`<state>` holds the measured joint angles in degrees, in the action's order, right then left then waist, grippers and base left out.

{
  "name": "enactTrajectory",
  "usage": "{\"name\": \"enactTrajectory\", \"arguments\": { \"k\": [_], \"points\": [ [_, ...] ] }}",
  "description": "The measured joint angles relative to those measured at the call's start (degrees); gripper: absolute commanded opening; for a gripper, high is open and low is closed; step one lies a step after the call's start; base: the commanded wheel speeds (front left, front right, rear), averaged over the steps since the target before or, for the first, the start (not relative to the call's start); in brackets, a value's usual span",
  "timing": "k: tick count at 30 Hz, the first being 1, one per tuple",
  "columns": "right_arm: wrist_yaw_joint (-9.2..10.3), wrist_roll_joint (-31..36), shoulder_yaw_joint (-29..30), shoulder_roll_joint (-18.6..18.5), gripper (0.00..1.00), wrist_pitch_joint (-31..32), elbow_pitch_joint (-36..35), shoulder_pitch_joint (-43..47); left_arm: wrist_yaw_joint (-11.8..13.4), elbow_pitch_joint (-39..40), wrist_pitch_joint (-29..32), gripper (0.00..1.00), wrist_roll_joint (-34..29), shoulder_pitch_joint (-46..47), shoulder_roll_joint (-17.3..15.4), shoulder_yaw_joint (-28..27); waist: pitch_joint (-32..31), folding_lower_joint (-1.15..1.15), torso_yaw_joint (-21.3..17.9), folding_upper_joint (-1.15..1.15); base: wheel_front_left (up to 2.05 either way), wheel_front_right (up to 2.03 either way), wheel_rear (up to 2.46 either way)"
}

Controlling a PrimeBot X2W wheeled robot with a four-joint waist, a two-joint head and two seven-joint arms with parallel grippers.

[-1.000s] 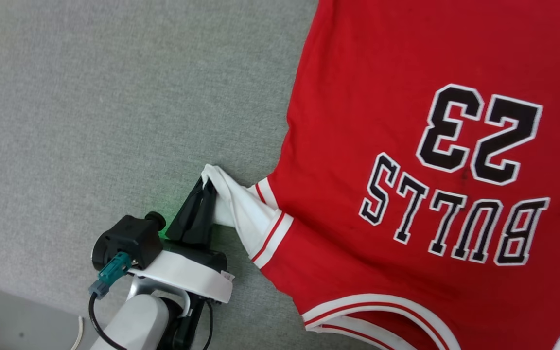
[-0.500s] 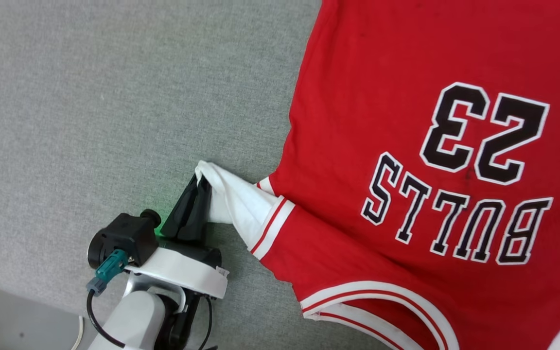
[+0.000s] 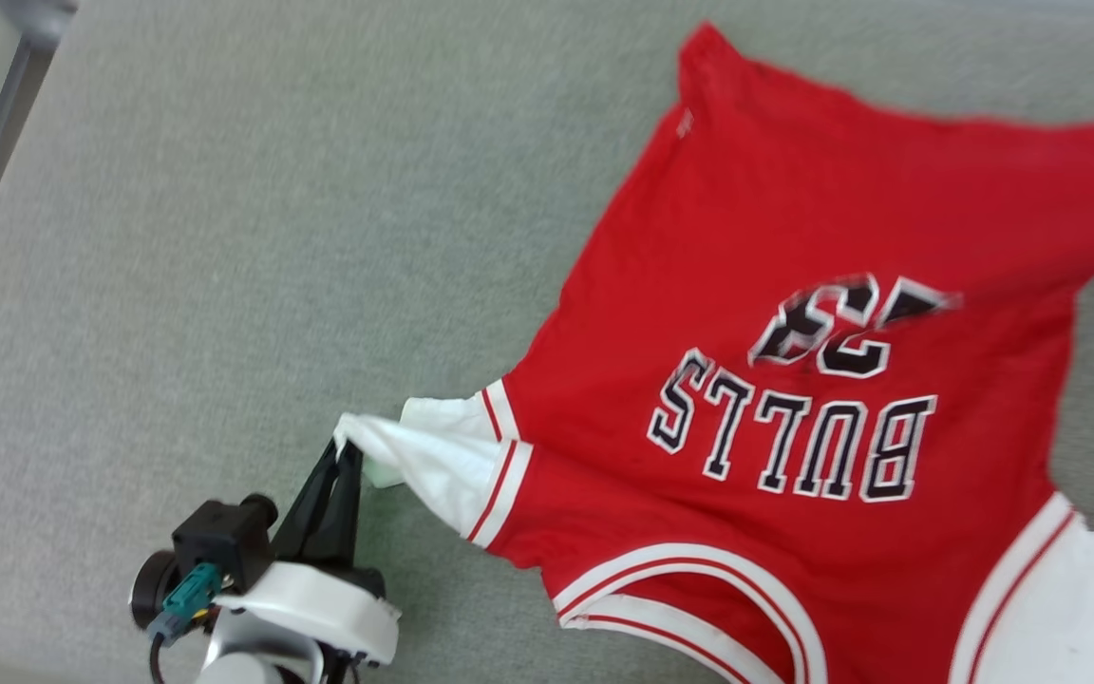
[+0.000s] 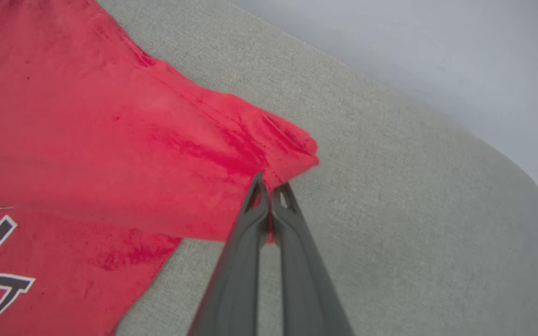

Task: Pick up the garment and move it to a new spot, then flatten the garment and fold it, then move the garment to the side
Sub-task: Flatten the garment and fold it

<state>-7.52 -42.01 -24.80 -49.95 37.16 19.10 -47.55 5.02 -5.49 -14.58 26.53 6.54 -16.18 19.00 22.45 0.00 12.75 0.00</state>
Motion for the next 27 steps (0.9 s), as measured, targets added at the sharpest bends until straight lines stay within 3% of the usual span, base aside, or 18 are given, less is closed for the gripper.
{"name": "enactTrajectory", "arguments": {
  "k": [5,11,20,27],
  "points": [
    [0.00,-3.7,2.2,-3.8,0.00,-4.0,-5.4,12.5,1.0,0.4,0.6,0.00,0.8,-3.3,-1.4,-1.0,-4.5,0.00,-2.8,0.00,0.00,0.00,0.00],
    [0.00,-6.0,11.5,-3.9,0.00,-9.1,-8.0,30.6,1.6,0.8,1.3,0.00,1.5,-5.9,-2.1,-1.4,-8.9,-0.01,-6.0,0.00,0.00,0.00,0.00],
    [0.00,-4.1,27.3,7.8,0.00,-11.9,-12.7,58.3,2.1,1.1,1.6,0.00,2.5,-8.5,-2.7,-1.5,-12.1,-0.01,-8.5,0.00,0.00,0.00,0.00],
    [0.00,0.1,30.0,16.7,0.00,-10.4,-13.4,66.9,2.1,0.8,1.7,0.00,2.9,-8.5,-2.9,-1.4,-12.3,-0.01,-8.6,0.00,0.00,0.00,0.00]
  ]
}}
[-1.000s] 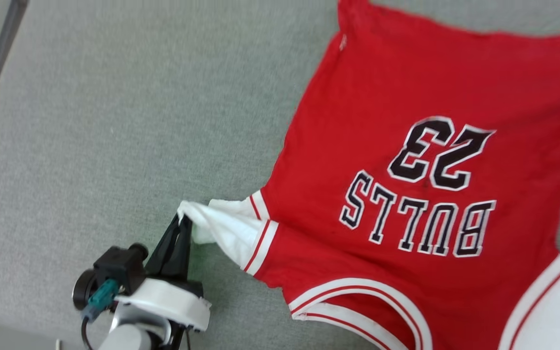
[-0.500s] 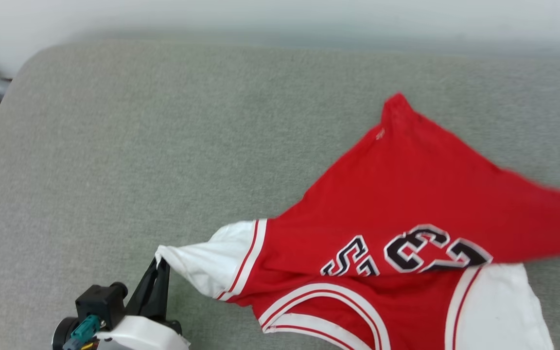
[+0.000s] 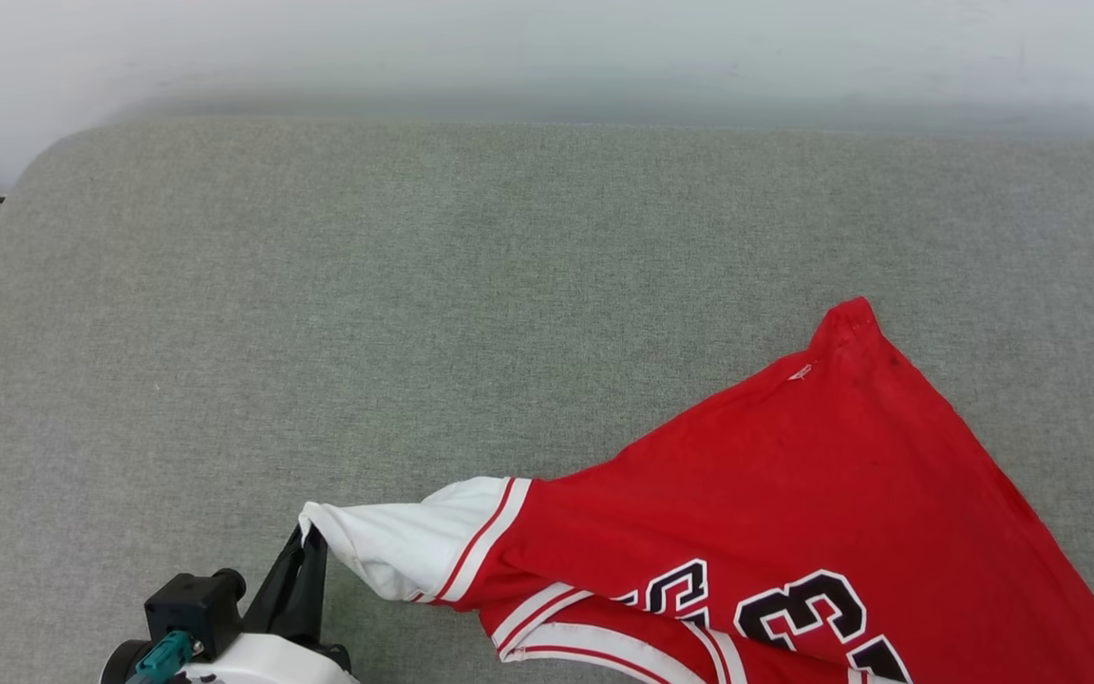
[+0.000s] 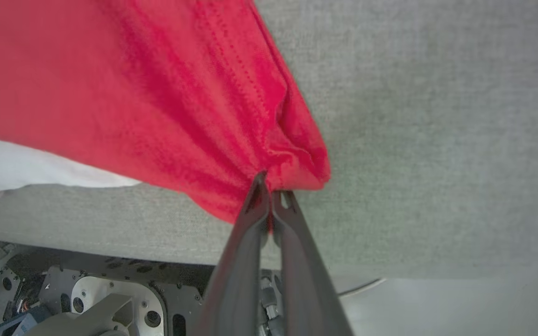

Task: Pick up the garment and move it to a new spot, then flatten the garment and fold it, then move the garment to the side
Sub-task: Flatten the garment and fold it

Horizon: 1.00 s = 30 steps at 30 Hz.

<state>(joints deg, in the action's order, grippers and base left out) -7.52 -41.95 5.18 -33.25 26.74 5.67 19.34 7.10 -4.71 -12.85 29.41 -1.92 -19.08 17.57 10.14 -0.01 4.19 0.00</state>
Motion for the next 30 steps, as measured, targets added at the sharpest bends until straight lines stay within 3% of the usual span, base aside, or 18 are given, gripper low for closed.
{"name": "enactTrajectory", "arguments": {
  "k": [1,2,3,12,17,23,30],
  "points": [
    [-0.01,0.4,0.6,0.6,0.00,-0.5,0.2,0.0,0.0,-0.1,0.0,0.00,0.0,0.0,0.0,0.1,-0.1,0.00,0.0,0.00,0.00,0.00,0.00],
    [-0.01,1.1,1.0,1.2,0.34,-0.9,0.3,-0.3,0.0,-0.3,0.0,0.00,0.0,0.1,0.0,0.2,-0.2,0.00,-0.1,0.00,0.00,0.00,0.00],
    [-0.01,1.7,1.4,1.6,1.00,-1.5,0.2,-0.4,-0.1,-0.3,0.0,0.00,0.0,0.1,0.0,0.3,-0.3,0.00,-0.1,0.00,0.00,0.00,0.00],
    [0.01,3.9,6.2,-0.4,1.00,-5.1,-9.4,-6.6,-0.3,-0.2,0.1,0.00,-0.1,0.6,-0.1,1.1,-1.0,0.00,0.1,0.00,0.00,0.00,0.00],
    [0.01,4.4,5.3,-4.8,1.00,-0.7,-16.8,-14.4,-0.4,0.5,0.2,0.00,-0.6,1.9,0.1,1.9,0.4,0.01,0.9,0.00,0.00,0.00,0.00],
    [0.00,7.0,-5.8,-10.9,1.00,7.6,-18.6,-27.9,-0.9,1.0,0.1,0.00,-1.3,4.5,0.4,2.7,2.7,0.01,2.5,0.00,0.00,0.00,0.00],
    [0.01,5.9,-21.1,-14.1,1.00,17.9,-9.3,-44.2,-1.4,1.9,-0.2,0.00,-2.0,7.1,1.4,3.8,5.7,0.02,4.9,0.00,0.00,0.00,0.00]
  ]
}}
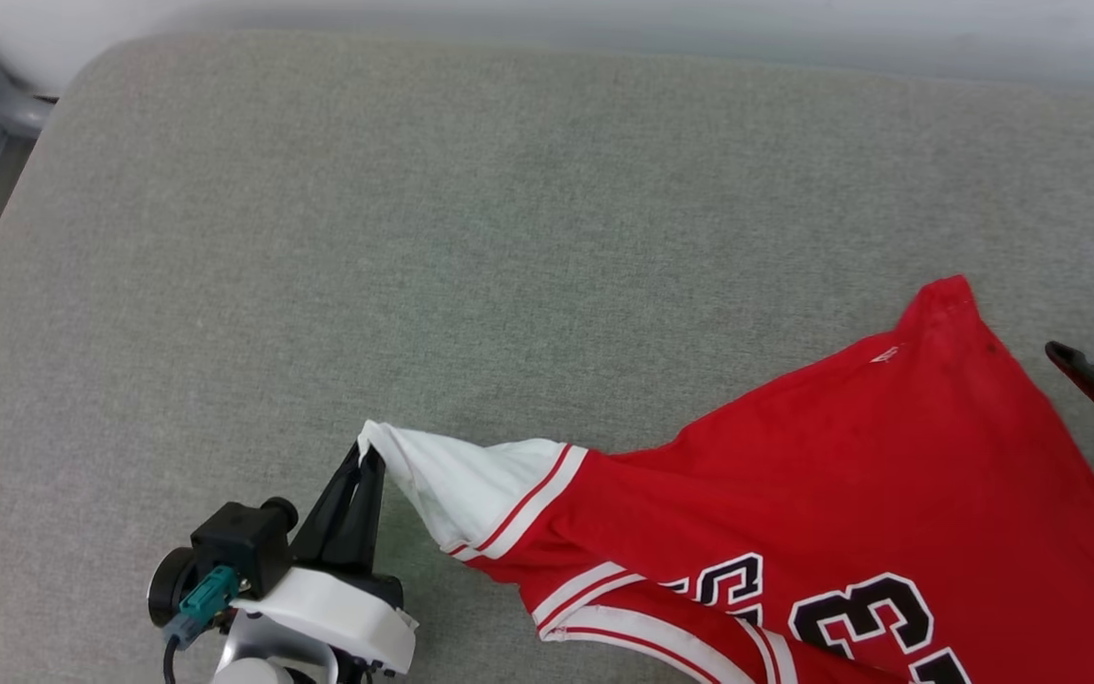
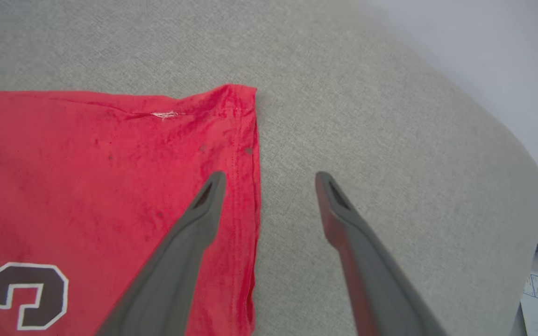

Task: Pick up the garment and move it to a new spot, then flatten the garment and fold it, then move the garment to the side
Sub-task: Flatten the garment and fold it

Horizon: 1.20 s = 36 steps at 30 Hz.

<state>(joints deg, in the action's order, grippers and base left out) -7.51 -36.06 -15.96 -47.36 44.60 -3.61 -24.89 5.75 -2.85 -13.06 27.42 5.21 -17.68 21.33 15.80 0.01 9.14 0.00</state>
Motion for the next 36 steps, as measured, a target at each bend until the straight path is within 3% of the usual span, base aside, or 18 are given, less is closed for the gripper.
{"name": "enactTrajectory", "arguments": {
  "k": [4,10,14,19,20,21,31,36],
  "points": [
    [0.00,-0.4,-6.9,0.6,1.00,3.9,6.8,-8.3,-0.2,0.7,-0.3,0.00,-0.4,1.3,0.4,0.4,1.8,0.00,1.2,0.00,0.00,0.00,0.00],
    [0.00,-0.5,-15.1,3.9,1.00,3.6,17.6,-17.4,-0.5,1.0,-0.6,0.00,-0.9,3.5,1.6,1.4,5.1,0.00,3.1,0.00,0.00,0.00,0.00],
    [0.02,-1.3,-18.5,5.7,1.00,0.7,22.8,-18.8,-0.7,0.4,-0.8,0.00,-0.9,4.2,2.1,1.6,6.7,0.00,4.1,0.00,0.00,0.00,0.00],
    [0.12,-2.5,-23.8,4.6,1.00,-1.5,26.1,-19.9,-1.2,-0.7,-1.2,0.00,-0.9,4.8,2.7,1.9,7.6,-0.01,4.6,0.00,0.00,0.00,0.00],
    [0.12,-2.9,-24.5,4.5,0.27,-2.5,26.5,-20.2,-1.2,-0.9,-1.3,0.00,-0.9,4.9,2.7,1.9,7.6,-0.01,4.5,0.00,0.00,0.00,0.00],
    [0.11,-3.4,-25.2,4.4,0.00,-3.6,27.1,-20.5,-1.2,-1.2,-1.3,0.00,-0.9,5.0,2.7,1.8,7.6,-0.01,4.4,0.00,0.00,0.00,0.00],
    [-0.02,-7.6,-27.2,4.2,0.00,-21.6,28.4,-20.4,-2.0,-3.1,-1.7,0.00,-1.4,5.1,1.9,1.3,2.7,0.00,2.7,0.00,0.00,0.00,0.00],
    [-0.02,-7.9,-23.6,2.4,0.00,-30.5,25.9,-18.9,-2.1,-1.3,-1.8,0.00,-2.0,6.0,0.6,-0.1,-1.1,0.00,1.2,0.00,0.00,0.00,0.00]
  ]
}}
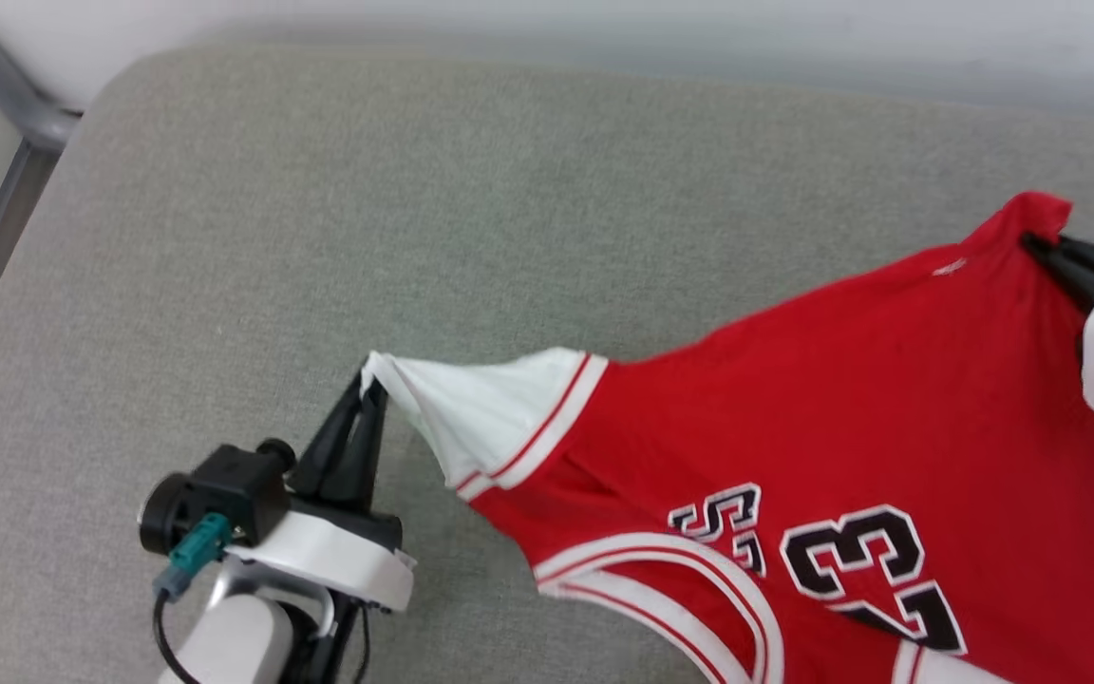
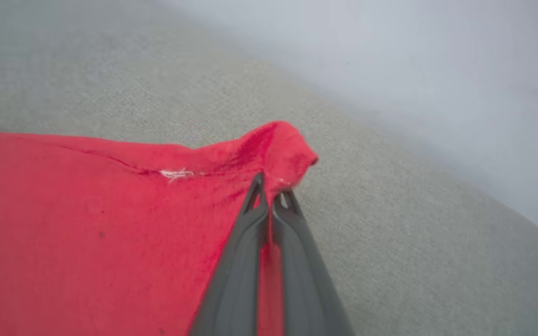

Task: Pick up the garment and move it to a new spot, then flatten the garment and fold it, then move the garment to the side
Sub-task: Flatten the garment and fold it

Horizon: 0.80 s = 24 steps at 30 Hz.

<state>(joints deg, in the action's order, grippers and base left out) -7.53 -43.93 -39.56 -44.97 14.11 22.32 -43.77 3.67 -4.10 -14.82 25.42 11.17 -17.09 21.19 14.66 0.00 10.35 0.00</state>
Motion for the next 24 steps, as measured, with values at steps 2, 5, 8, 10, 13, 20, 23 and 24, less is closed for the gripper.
{"name": "enactTrajectory", "arguments": {
  "k": [2,5,8,10,13,20,23,24],
  "points": [
    [0.01,0.2,2.3,-0.1,0.00,-2.7,-1.0,1.3,0.0,1.1,0.0,0.00,-0.7,1.2,-0.8,-0.6,-1.5,0.00,-0.7,0.00,0.00,0.00,0.00],
    [0.00,0.9,5.4,0.1,0.00,-5.0,-3.8,3.2,-0.3,2.4,0.1,0.00,-1.6,3.7,-2.3,-1.0,-3.3,0.00,-2.0,0.00,0.00,0.00,0.00],
    [0.01,1.9,9.0,0.6,0.00,-5.7,-6.8,4.3,-1.0,3.8,1.4,0.00,-2.5,7.6,-3.7,-1.2,-5.1,0.00,-3.3,0.00,0.00,0.00,0.00],
    [0.01,2.7,11.6,1.2,0.00,-5.8,-9.2,4.6,-1.4,4.5,2.3,0.00,-2.9,10.5,-4.5,-1.5,-6.1,-0.01,-4.1,0.00,0.00,0.00,0.00],
    [0.01,4.2,15.3,2.3,0.00,-4.8,-12.6,4.7,-2.7,5.9,4.4,0.00,-3.5,15.5,-6.0,-1.6,-7.0,-0.01,-5.4,0.00,0.00,0.00,0.00],
    [0.01,8.4,22.8,5.8,0.00,-1.9,-17.3,1.5,-4.2,5.8,7.9,0.00,-3.1,28.9,-5.8,-2.5,-5.9,-0.01,-7.1,0.00,0.00,0.00,0.00],
    [0.01,10.0,24.4,6.9,0.00,-0.4,-18.1,-1.8,-5.2,4.5,8.9,0.00,-3.5,35.8,-5.5,-2.4,-4.2,0.00,-7.5,0.00,0.00,0.00,0.00],
    [0.01,10.4,24.8,7.2,0.00,0.2,-18.2,-3.4,-5.6,3.8,9.3,0.00,-3.6,38.3,-5.4,-2.4,-3.5,-0.01,-7.6,0.00,0.00,0.00,0.00]
  ]
}}
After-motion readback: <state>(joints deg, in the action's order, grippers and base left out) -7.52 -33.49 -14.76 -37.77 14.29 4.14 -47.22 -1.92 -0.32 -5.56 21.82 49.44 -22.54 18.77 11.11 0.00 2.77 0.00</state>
